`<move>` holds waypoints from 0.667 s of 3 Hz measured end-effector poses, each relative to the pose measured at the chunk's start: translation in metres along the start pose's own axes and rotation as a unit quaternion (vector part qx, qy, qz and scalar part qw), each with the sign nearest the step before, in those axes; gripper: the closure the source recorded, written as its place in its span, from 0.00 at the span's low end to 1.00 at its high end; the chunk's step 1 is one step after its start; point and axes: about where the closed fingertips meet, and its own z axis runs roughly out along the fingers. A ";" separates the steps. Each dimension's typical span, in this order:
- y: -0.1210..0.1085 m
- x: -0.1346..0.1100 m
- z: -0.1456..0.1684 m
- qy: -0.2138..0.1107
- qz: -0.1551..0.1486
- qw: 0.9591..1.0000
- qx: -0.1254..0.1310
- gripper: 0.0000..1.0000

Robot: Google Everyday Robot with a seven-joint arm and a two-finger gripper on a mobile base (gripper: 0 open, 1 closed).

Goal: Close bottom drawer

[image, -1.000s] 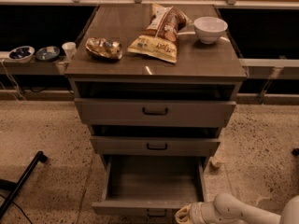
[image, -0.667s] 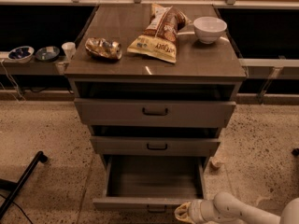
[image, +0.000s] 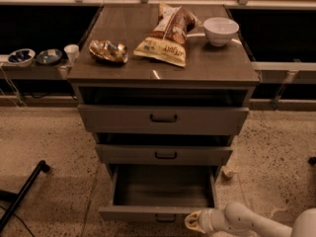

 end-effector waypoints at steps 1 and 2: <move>-0.029 0.004 0.014 -0.028 -0.013 0.998 0.062 1.00; -0.029 0.004 0.014 -0.028 -0.013 0.998 0.062 1.00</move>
Offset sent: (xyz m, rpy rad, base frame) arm 0.1426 0.0167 0.0145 0.1305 -0.4536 -0.1378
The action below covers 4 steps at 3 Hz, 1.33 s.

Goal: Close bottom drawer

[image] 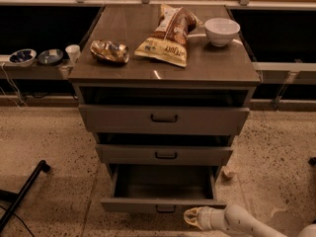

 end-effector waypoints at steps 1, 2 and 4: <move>-0.032 -0.012 0.012 -0.024 -0.024 0.999 0.043 1.00; -0.034 -0.013 0.015 -0.028 -0.029 0.998 0.044 1.00; -0.062 -0.008 0.043 -0.030 -0.068 0.995 0.063 1.00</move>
Offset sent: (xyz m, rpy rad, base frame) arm 0.0304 0.0077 0.0062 0.0263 -0.0861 -0.0178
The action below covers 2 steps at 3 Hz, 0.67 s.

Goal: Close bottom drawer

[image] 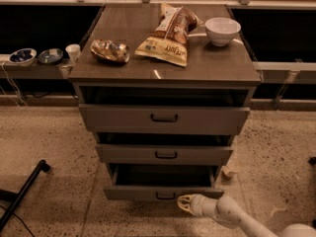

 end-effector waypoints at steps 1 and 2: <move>-0.014 0.003 0.013 -0.002 -0.013 1.000 0.011 1.00; -0.025 0.004 0.027 -0.007 -0.021 1.000 0.018 1.00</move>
Offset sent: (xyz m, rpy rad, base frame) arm 0.1017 0.0201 -0.0193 0.0102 -0.1332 -0.0016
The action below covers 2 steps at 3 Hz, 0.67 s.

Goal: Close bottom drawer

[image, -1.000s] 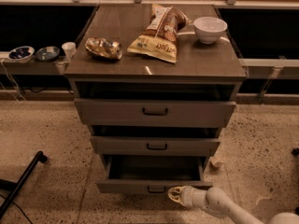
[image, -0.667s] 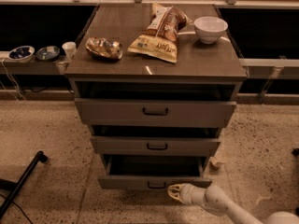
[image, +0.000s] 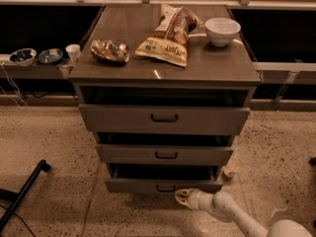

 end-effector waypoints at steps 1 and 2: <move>-0.018 0.006 0.017 -0.003 -0.002 1.000 0.009 1.00; -0.041 0.014 0.036 -0.007 0.001 1.000 0.019 1.00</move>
Offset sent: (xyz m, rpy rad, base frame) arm 0.0928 0.0060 -0.0188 0.0328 -0.0450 -0.0444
